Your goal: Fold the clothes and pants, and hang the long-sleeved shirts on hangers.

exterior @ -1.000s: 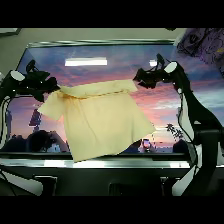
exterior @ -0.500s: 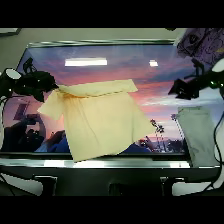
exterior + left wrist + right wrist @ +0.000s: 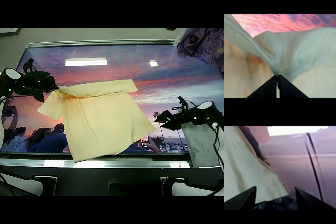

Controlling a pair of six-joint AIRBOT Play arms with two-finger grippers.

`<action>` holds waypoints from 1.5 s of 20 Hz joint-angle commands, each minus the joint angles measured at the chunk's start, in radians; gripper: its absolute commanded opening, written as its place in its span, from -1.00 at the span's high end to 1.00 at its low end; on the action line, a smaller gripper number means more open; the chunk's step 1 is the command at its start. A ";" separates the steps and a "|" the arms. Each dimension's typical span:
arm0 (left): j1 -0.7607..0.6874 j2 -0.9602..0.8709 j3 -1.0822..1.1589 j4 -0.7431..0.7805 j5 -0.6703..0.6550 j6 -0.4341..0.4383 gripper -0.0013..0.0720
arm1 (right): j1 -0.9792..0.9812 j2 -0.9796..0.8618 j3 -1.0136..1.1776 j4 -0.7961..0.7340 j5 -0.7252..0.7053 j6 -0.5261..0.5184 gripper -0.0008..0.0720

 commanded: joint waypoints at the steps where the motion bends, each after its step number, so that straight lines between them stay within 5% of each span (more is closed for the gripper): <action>1: 0.000 0.000 0.000 0.000 -0.002 0.000 0.92 | 0.068 0.003 -0.083 0.053 -0.105 -0.051 -0.54; 5: 0.000 0.000 0.000 0.000 -0.002 0.000 0.92 | 0.145 0.003 -0.083 0.048 -0.140 -0.020 -0.35; 6: 0.000 0.000 0.000 0.000 -0.002 0.000 0.92 | 0.156 0.003 -0.083 0.048 -0.138 -0.019 -0.16; 9: 0.000 0.000 0.000 0.000 -0.004 0.000 0.92 | 0.158 0.006 -0.072 0.084 -0.117 -0.017 0.89; 12: 0.000 0.000 0.000 0.000 -0.019 0.000 0.92 | 0.157 0.010 0.057 0.003 -0.129 0.069 0.90; 18: 0.000 -0.002 0.000 0.000 -0.027 0.000 0.92 | 0.157 -0.058 0.587 -0.396 -0.282 0.433 0.90; 25: -0.032 -0.016 0.000 0.000 -0.026 -0.009 0.92 | 0.160 -0.340 0.938 -0.179 -0.277 0.512 0.88; 28: -0.051 -0.024 0.000 0.000 -0.026 -0.019 0.92 | 0.151 -0.355 0.938 -0.154 -0.119 0.476 -0.02; 30: -0.056 -0.024 0.000 0.000 -0.026 -0.019 0.92 | 0.119 -0.325 0.938 -0.176 0.050 0.361 -0.04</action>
